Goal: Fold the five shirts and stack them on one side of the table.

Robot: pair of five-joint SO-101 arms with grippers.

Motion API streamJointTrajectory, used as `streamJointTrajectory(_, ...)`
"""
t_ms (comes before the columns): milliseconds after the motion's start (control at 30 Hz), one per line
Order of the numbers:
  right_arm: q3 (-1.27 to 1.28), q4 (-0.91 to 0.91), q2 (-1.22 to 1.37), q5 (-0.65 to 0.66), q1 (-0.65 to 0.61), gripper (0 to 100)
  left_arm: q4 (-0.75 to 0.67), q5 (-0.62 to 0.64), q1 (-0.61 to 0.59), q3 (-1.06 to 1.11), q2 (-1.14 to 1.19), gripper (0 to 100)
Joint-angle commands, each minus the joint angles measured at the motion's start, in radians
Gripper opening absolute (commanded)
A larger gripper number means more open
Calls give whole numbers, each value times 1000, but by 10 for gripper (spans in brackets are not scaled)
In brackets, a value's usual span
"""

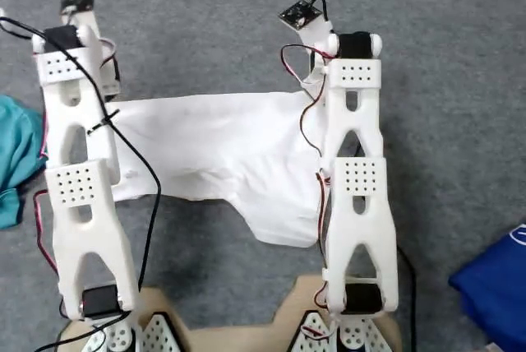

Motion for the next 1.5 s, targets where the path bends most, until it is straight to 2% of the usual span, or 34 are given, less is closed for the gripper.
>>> streamJointTrajectory(0,-36,20,-173,6,-16,6,18,-9,38,-44,-39,20)
streamJointTrajectory(167,102,21,-341,41,-24,6,20,-49,46,118,-163,19)
streamJointTrajectory(433,731,6,-765,106,-124,9,5,-110,37,709,-610,19)
streamJointTrajectory(600,1090,-103,-1003,163,-194,9,-121,-114,9,1060,-929,19)
streamJointTrajectory(800,1554,-278,-1242,201,-275,9,-282,-109,-78,1494,-1250,19)
streamJointTrajectory(900,1738,-334,-1348,201,-341,52,-316,-109,-146,1643,-1362,19)
streamJointTrajectory(1067,1954,-423,-1486,193,-470,154,-331,-114,-249,1807,-1461,19)
streamJointTrajectory(1233,2052,-512,-1506,137,-565,157,-411,-114,-358,1907,-1477,19)
streamJointTrajectory(1467,2078,-595,-1374,66,-591,159,-408,-115,-443,1913,-1475,19)
